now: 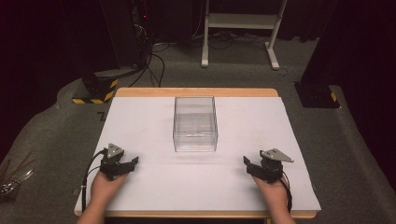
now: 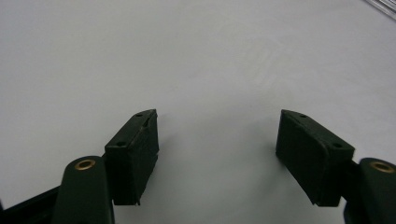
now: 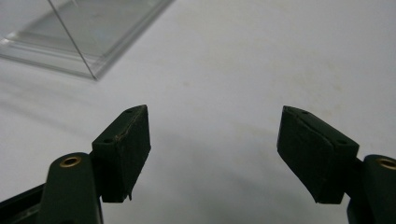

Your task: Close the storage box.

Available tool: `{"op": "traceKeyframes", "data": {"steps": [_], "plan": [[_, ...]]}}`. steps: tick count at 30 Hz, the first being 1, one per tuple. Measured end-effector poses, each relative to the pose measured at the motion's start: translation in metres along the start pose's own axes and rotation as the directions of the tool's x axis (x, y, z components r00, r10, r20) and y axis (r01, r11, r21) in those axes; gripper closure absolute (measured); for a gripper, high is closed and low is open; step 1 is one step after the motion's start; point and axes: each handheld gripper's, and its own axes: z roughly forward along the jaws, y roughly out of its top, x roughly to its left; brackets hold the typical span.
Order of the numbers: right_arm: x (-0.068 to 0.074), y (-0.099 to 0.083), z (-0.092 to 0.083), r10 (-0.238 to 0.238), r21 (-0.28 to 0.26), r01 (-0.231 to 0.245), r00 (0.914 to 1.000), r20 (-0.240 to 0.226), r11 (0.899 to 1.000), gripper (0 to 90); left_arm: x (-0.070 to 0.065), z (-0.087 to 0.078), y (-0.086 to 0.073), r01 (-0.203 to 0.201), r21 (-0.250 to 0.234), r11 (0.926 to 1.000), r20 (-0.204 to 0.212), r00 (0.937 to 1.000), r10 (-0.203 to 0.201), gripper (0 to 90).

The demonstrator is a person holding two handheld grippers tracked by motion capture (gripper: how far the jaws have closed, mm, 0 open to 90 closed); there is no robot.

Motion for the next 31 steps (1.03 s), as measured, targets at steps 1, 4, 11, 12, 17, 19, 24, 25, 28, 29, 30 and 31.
{"op": "traceKeyframes", "data": {"steps": [1,4,11,12,17,19,24,25,28,29,30,31], "plan": [[-0.001,-0.001,0.001,0.004,0.008,-0.004,1.0,0.002,1.0,25.6,0.0,0.0,0.0,0.0,0.0,1.0,0.0,1.0,0.0,29.7],[-0.001,-0.003,0.004,-0.005,0.038,0.005,1.0,0.005,0.999,27.6,0.0,0.0,0.0,0.0,0.001,1.0,0.001,1.0,0.0,29.7],[0.002,0.0,0.014,-0.021,0.14,0.013,0.9984,0.053,0.99,35.5,0.0,0.0,0.0,0.007,0.0,1.0,0.004,1.0,-0.007,29.8],[0.005,-0.001,0.015,-0.045,0.146,0.035,0.9965,0.07,0.989,35.7,0.0,0.0,0.0,0.007,0.0,1.0,0.004,1.0,-0.007,29.8],[0.003,-0.001,0.015,-0.038,0.14,0.028,0.9968,0.07,0.99,37.6,0.0,0.0,0.0,0.007,0.001,1.0,0.005,1.0,-0.007,29.8],[0.004,-0.001,0.015,-0.041,0.142,0.03,0.9964,0.074,0.989,37.6,0.0,0.0,0.0,0.008,0.001,1.0,0.006,1.0,-0.008,29.8],[0.004,-0.001,0.015,-0.039,0.142,0.029,0.9966,0.073,0.989,37.7,0.0,0.0,0.0,0.011,0.001,0.9999,0.008,0.9999,-0.011,29.8],[0.004,-0.001,0.015,-0.04,0.141,0.029,0.9965,0.073,0.99,37.6,0.0,0.0,0.0,0.011,0.003,0.9999,0.009,0.9999,-0.011,29.8],[0.004,-0.001,0.015,-0.04,0.141,0.029,0.9965,0.073,0.99,37.7,0.0,0.0,0.0,0.011,0.002,0.9999,0.009,0.9999,-0.011,29.8],[0.004,-0.001,0.015,-0.039,0.142,0.028,0.9966,0.073,0.99,37.7,0.0,0.0,0.0,0.011,0.003,0.9999,0.009,0.9999,-0.011,29.8],[0.004,-0.001,0.015,-0.039,0.142,0.028,0.9966,0.072,0.99,37.7,0.0,0.0,0.0,0.011,0.002,0.9999,0.009,0.9999,-0.011,29.7],[0.004,-0.001,0.015,-0.038,0.141,0.028,0.9966,0.072,0.99,37.8,0.0,0.0,0.0,0.011,0.003,0.9999,0.009,0.9999,-0.011,29.8]]}}
